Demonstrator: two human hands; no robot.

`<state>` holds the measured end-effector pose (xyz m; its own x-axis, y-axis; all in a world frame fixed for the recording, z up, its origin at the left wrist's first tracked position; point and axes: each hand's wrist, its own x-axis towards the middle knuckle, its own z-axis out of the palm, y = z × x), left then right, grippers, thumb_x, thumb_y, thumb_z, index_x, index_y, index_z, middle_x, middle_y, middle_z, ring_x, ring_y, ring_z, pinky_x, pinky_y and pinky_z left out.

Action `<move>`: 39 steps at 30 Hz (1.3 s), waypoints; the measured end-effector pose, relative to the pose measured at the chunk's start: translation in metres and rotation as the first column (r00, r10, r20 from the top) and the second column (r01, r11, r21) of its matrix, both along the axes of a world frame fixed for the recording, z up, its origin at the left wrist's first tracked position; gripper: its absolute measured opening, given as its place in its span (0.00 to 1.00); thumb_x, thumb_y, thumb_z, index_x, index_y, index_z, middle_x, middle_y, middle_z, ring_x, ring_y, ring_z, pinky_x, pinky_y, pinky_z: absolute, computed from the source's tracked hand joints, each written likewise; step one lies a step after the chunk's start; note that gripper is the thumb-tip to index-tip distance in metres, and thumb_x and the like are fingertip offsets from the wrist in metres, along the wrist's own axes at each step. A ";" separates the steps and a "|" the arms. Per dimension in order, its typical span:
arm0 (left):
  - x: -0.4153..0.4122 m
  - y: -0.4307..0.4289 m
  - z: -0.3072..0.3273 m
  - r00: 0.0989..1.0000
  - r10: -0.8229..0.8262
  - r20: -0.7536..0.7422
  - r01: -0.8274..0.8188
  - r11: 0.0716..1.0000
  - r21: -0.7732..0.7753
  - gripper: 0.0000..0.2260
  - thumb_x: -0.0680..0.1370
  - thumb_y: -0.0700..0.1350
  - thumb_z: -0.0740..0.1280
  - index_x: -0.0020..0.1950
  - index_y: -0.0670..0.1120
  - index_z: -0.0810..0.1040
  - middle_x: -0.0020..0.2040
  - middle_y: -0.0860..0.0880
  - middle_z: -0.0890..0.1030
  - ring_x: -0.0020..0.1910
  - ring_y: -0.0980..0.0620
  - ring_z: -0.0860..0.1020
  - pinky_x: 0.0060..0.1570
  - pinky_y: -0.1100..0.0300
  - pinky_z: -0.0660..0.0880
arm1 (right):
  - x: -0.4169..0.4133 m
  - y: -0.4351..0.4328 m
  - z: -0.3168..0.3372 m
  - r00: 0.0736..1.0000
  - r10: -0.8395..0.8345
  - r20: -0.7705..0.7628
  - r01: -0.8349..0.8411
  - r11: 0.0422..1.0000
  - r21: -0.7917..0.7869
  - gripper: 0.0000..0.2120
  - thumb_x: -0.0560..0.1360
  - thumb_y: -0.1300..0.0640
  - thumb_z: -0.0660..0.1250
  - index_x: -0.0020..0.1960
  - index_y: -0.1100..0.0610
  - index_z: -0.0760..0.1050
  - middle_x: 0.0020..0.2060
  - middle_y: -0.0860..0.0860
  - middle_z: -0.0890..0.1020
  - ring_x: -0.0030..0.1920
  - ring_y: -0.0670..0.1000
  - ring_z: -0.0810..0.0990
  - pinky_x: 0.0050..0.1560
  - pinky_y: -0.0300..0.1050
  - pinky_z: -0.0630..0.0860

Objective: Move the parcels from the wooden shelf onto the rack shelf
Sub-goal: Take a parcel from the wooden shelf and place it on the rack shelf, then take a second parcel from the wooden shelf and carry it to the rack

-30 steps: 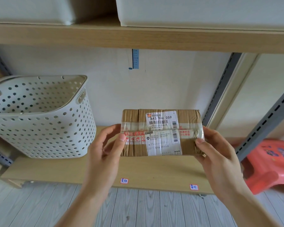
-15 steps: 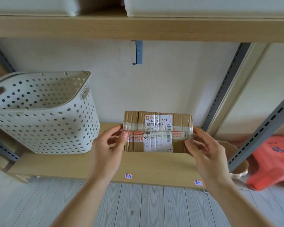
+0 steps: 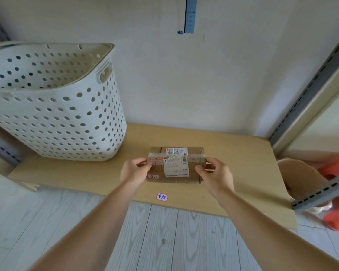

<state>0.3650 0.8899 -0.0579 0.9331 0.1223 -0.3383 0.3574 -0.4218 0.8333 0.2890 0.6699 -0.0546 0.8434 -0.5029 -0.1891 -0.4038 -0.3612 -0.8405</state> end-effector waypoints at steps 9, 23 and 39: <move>0.018 -0.006 -0.019 0.996 -0.012 0.089 -0.009 0.971 0.239 0.15 0.80 0.48 0.70 0.65 0.46 0.84 0.61 0.46 0.86 0.54 0.48 0.82 0.50 0.59 0.74 | 0.011 0.011 -0.045 0.998 -0.058 -0.039 0.061 0.996 0.072 0.24 0.72 0.49 0.76 0.66 0.53 0.77 0.47 0.51 0.86 0.45 0.58 0.87 0.50 0.54 0.84; -0.004 0.016 0.005 0.944 -0.130 0.303 0.003 0.922 0.386 0.18 0.83 0.47 0.64 0.72 0.42 0.77 0.63 0.46 0.84 0.58 0.51 0.82 0.59 0.58 0.72 | 0.002 0.019 -0.028 0.994 0.092 -0.060 -0.099 0.988 -0.116 0.34 0.72 0.39 0.74 0.73 0.50 0.70 0.61 0.51 0.81 0.62 0.56 0.80 0.55 0.48 0.76; -0.134 -0.083 0.158 0.681 -0.674 0.286 0.478 0.706 0.523 0.25 0.84 0.52 0.60 0.82 0.49 0.63 0.82 0.52 0.65 0.80 0.54 0.64 0.75 0.62 0.60 | -0.106 -0.082 0.146 0.858 0.513 -0.037 -0.450 0.713 -0.538 0.43 0.79 0.42 0.67 0.85 0.54 0.50 0.84 0.49 0.57 0.83 0.50 0.55 0.79 0.42 0.52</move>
<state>0.2312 0.8065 0.0998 0.8816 -0.4681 0.0595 -0.4201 -0.7211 0.5510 0.1832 0.5880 0.0909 0.9967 -0.0162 0.0801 0.0259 -0.8666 -0.4984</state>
